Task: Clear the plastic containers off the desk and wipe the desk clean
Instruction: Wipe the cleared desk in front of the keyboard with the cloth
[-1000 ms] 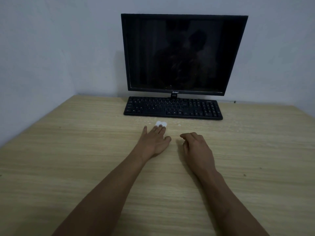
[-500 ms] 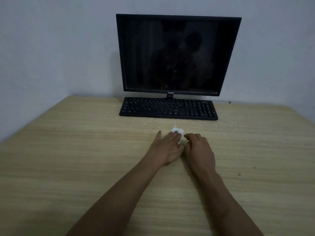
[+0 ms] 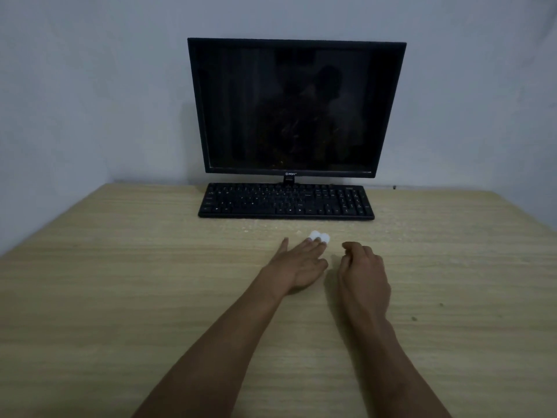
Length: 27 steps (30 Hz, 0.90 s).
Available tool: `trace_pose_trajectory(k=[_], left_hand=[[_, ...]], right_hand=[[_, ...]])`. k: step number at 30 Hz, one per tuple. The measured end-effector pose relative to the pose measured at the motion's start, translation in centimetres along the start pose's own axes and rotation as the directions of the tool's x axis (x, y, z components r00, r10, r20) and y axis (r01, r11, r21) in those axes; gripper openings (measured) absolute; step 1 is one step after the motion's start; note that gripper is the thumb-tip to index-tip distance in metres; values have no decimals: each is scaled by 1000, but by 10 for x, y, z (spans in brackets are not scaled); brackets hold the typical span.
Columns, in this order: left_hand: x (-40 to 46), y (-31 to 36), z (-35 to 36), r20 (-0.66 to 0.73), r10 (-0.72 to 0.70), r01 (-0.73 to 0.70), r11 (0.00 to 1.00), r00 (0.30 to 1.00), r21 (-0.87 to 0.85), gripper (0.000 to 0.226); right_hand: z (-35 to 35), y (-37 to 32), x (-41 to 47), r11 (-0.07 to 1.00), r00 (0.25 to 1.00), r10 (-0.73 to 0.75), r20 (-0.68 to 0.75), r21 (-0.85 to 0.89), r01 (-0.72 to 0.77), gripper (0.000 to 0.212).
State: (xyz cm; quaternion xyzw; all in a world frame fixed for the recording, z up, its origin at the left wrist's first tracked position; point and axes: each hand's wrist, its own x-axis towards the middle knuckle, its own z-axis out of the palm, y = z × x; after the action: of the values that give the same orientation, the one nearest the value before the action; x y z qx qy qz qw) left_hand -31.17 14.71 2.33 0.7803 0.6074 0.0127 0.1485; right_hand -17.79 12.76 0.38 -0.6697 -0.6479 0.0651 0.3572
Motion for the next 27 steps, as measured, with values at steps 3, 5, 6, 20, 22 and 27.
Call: trace_pose_trajectory(k=[3,5,6,20,22,27], left_hand=[[-17,17,11,-10,108,-107,994,994,36,54],[-33,18,18,-22,150,-149,988,988,44,54],[-41,17,21,-35,155,-154,987,987,45,54],[-131,-97,6,-114,-367,370,929,923,6,57],[-135,-107,3,-114,-420,422,906,900,-2,57],[-139,-88,9,-97,-431,434,901,897,7,61]], right_hand=[[-6,3,-2,999,999,36,-5,23,-36,36],[-6,3,-3,999,1000,22,-3,48,-22,35],[-6,3,-4,999,1000,-1,5,49,1,34],[3,-18,-26,900,879,-436,193,116,421,32],[3,-21,-28,882,860,-471,199,128,453,33],[0,-24,-33,849,815,-528,238,141,509,33]])
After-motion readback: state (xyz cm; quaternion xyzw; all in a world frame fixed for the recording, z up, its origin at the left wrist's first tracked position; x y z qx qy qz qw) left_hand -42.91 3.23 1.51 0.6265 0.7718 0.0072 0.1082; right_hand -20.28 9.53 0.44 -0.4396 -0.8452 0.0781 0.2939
